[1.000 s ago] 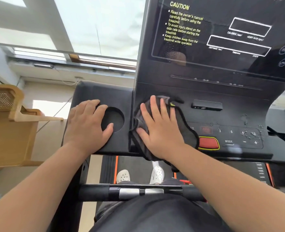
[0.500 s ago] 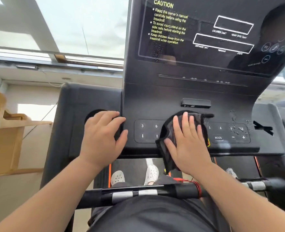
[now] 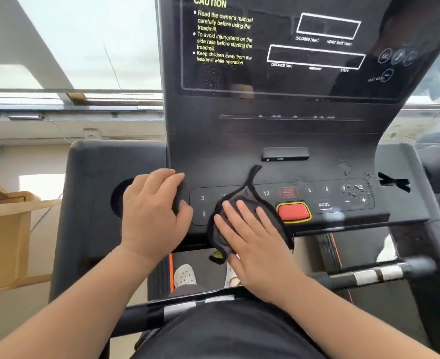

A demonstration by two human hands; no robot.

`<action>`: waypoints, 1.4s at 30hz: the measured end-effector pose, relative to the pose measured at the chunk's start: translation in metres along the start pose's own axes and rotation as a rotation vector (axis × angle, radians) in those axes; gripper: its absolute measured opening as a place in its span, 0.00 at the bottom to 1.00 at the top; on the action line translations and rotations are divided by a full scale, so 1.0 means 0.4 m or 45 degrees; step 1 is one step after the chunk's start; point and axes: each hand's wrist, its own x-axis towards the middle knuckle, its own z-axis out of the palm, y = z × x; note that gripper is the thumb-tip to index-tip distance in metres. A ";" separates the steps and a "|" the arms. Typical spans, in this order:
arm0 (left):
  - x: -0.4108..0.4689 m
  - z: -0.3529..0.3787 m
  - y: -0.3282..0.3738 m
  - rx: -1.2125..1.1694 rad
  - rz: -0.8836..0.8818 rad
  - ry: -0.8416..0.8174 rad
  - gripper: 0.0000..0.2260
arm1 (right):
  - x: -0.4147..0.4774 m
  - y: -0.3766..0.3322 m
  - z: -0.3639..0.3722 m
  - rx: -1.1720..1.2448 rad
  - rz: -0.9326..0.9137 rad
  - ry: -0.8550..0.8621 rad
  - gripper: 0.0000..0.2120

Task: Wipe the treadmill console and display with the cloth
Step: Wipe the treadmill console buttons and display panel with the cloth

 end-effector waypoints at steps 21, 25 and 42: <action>0.038 0.108 0.141 0.286 0.140 -0.300 0.20 | 0.013 0.257 -0.045 0.161 0.326 -0.056 0.41; 0.040 0.107 0.165 0.288 0.042 -0.294 0.21 | -0.022 0.265 -0.026 0.186 0.045 -0.027 0.37; 0.028 0.237 0.357 0.394 -0.217 -0.115 0.21 | -0.049 0.632 -0.015 0.157 0.444 -0.041 0.49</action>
